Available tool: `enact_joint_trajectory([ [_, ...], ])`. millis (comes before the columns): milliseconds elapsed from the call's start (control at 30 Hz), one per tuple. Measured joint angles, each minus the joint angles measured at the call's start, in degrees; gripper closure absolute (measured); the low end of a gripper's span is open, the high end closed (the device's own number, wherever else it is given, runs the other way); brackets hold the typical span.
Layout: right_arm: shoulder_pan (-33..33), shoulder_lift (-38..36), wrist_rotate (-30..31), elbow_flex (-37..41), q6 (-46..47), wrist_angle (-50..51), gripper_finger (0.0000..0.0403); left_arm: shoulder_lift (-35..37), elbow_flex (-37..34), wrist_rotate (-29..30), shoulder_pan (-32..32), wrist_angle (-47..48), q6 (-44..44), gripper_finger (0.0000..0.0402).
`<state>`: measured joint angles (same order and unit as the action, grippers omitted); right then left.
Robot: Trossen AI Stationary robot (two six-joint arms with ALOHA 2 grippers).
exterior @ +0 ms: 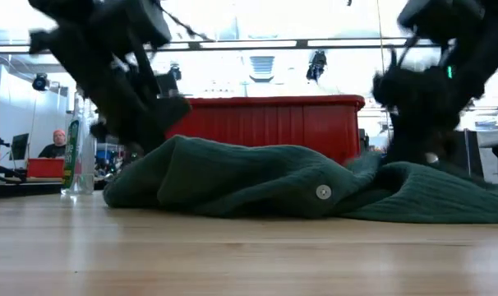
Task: Fold Laundry from Bin
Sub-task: Fold the green polo shirt
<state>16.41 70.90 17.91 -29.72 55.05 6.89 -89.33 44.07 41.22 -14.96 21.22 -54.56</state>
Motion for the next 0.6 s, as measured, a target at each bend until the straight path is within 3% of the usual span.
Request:
enact_joint_trajectory([
  [367, 8.3, -19.4, 10.8, -3.9, -14.0, 0.1, 0.0393, 14.2, 13.1, 16.3, -11.2, 24.3, 0.1, 0.0401],
  [600, 13.7, -26.0, 18.7, -4.6, -17.7, 0.2, 0.0393, 17.7, 21.1, 23.1, -15.0, 30.9, 5.1, 0.0401],
])
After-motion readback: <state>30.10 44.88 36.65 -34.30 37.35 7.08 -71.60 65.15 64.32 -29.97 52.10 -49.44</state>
